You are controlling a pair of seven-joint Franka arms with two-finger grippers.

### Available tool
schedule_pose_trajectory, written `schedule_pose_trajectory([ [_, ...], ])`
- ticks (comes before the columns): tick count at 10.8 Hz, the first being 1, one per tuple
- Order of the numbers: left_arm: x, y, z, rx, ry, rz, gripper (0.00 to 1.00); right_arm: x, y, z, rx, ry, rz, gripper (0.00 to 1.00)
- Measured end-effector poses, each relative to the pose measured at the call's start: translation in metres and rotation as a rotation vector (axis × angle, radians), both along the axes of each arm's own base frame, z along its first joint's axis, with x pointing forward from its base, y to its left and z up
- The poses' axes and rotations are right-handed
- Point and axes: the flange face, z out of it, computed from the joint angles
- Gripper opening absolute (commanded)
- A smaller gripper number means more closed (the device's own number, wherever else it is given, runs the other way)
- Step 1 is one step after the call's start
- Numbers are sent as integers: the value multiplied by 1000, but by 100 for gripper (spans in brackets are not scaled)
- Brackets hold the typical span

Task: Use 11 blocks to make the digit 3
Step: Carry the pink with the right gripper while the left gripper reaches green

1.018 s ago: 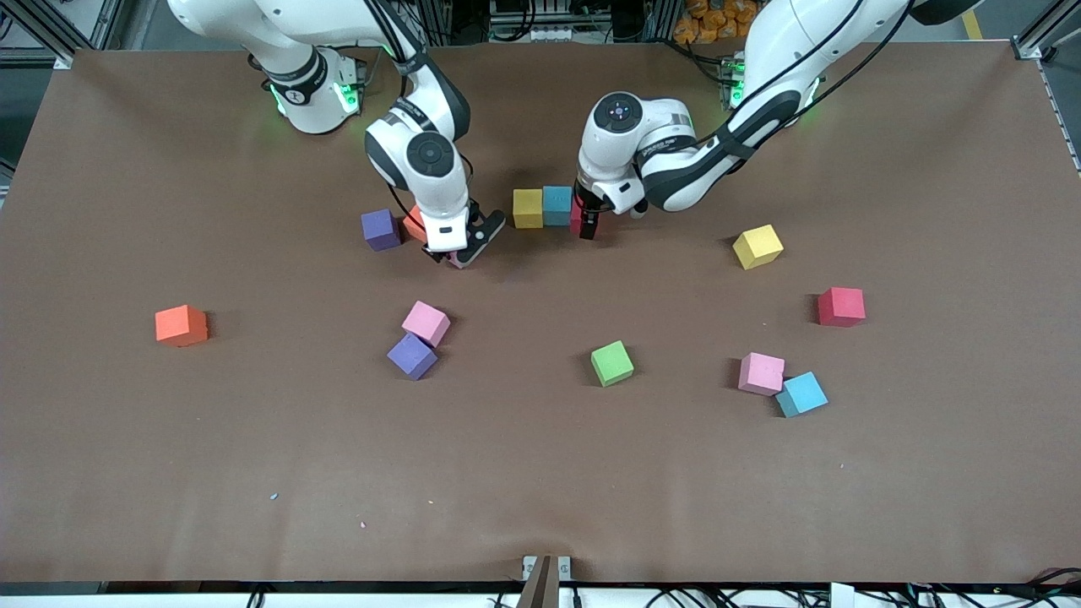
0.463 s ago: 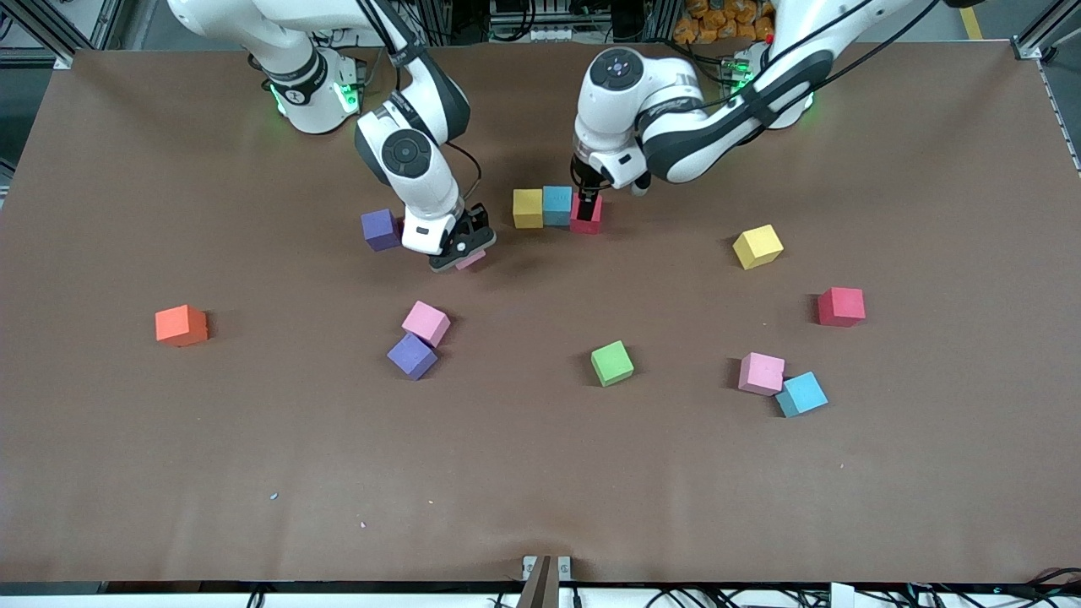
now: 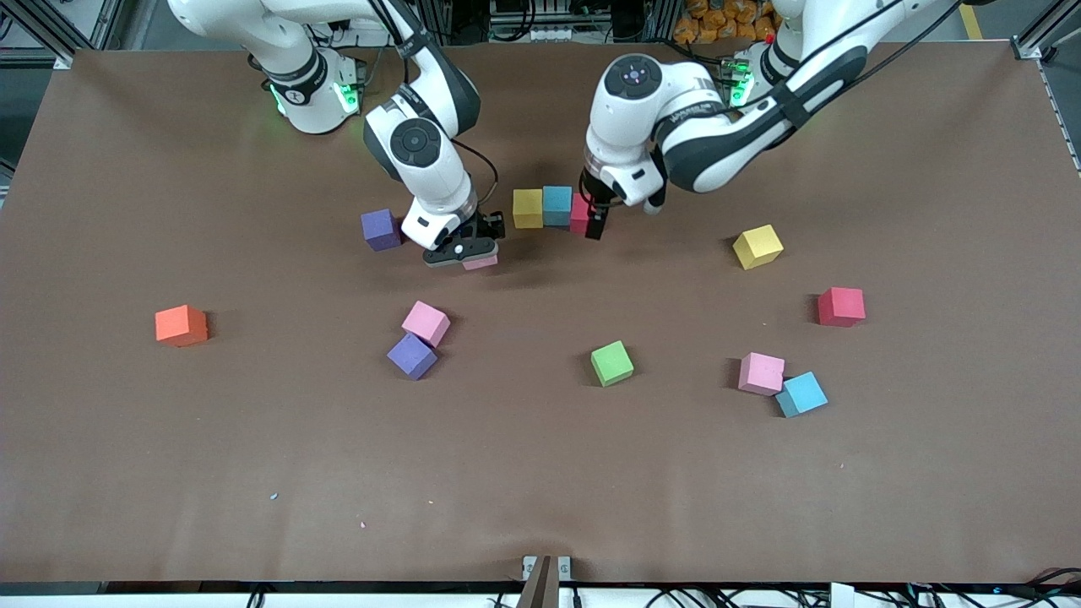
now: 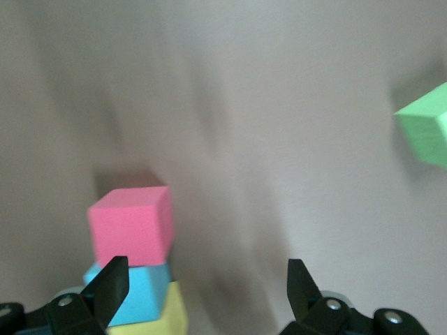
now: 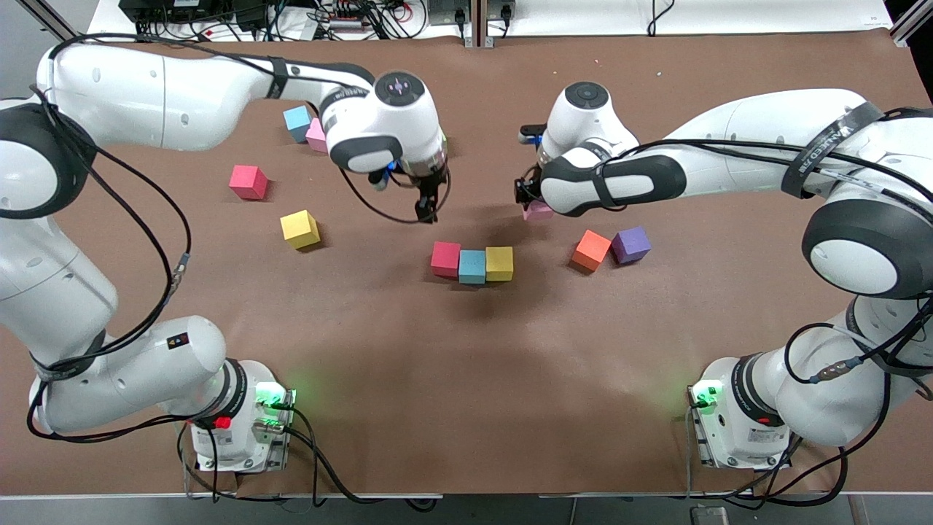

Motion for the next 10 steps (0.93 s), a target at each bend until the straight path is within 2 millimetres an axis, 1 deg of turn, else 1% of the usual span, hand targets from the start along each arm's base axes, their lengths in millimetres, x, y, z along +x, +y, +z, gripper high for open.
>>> schedule_pose_trajectory([
  [2, 35, 13, 2, -2, -28, -99, 100, 4, 19, 9, -6, 18, -49, 0],
  [3, 51, 19, 3, -4, -39, -158, 100, 3, 32, 10, -19, 13, -53, 0],
  [5, 79, 30, 0, -10, -52, -282, 100, 0, 56, -3, -82, -10, -80, 0],
  [6, 91, 37, -5, -9, -55, -338, 100, 3, 66, -11, -107, -11, -105, 0],
  [8, 119, 54, -11, -3, -69, -444, 100, 8, 79, -27, -121, 3, -162, 0],
  [10, 147, 70, -18, 15, -89, -550, 100, 1, 89, -35, -118, 13, -183, 0],
])
